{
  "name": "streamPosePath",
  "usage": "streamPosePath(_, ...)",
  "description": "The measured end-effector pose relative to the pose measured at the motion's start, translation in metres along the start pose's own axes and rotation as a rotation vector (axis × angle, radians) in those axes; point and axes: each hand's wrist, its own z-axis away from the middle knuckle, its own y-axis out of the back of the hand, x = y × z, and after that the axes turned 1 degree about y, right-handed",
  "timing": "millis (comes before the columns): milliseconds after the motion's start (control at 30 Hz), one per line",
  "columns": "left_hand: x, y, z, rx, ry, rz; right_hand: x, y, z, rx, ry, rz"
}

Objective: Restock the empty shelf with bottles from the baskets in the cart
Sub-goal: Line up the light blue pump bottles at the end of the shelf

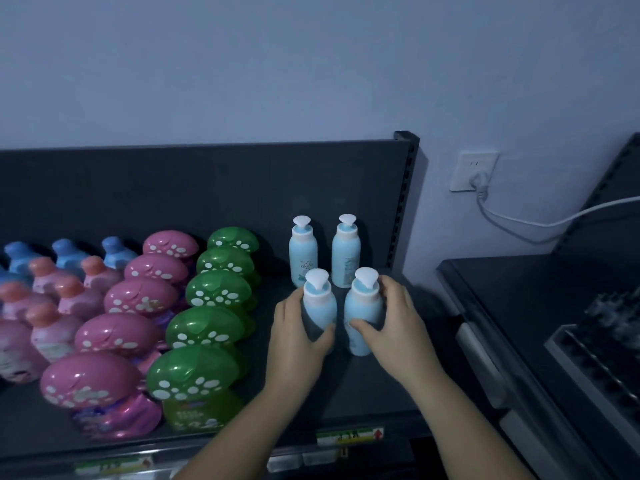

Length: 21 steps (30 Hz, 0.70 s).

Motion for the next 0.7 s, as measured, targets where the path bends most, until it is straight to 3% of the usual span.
streamPosePath(700, -0.007, -0.015, -0.063, 0.119, 0.105, -0.051, 0.007, -0.031, -0.075, -0.013, -0.064, 0.088)
